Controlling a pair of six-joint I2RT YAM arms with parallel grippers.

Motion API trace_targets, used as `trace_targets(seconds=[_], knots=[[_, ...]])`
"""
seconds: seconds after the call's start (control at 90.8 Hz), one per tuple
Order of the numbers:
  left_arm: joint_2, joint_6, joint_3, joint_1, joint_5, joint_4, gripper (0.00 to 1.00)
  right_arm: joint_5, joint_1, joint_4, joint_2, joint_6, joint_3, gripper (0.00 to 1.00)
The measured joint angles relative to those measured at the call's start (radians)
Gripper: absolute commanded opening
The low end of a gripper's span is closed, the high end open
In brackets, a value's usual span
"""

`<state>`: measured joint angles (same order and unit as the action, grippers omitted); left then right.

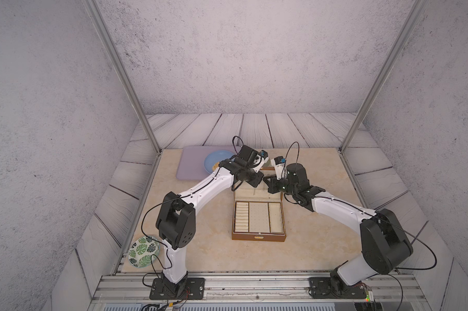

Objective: Put jewelry chain into jewelry box
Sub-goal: Hang the necklace on the jewelry box clasp.

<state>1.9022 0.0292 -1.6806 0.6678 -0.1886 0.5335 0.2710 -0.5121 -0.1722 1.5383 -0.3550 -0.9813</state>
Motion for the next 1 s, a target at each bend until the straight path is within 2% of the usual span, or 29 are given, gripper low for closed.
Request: trace_targets(seconds=[0.374, 1.002], knots=[[0.002, -0.011, -0.041, 0.000, 0.005, 0.038, 0.00, -0.021, 0.000, 0.038, 0.011, -0.017, -0.072, 0.00], [0.061, -0.026, -0.077, -0.005, 0.010, 0.066, 0.00, -0.046, 0.002, 0.094, 0.066, -0.042, -0.078, 0.00]])
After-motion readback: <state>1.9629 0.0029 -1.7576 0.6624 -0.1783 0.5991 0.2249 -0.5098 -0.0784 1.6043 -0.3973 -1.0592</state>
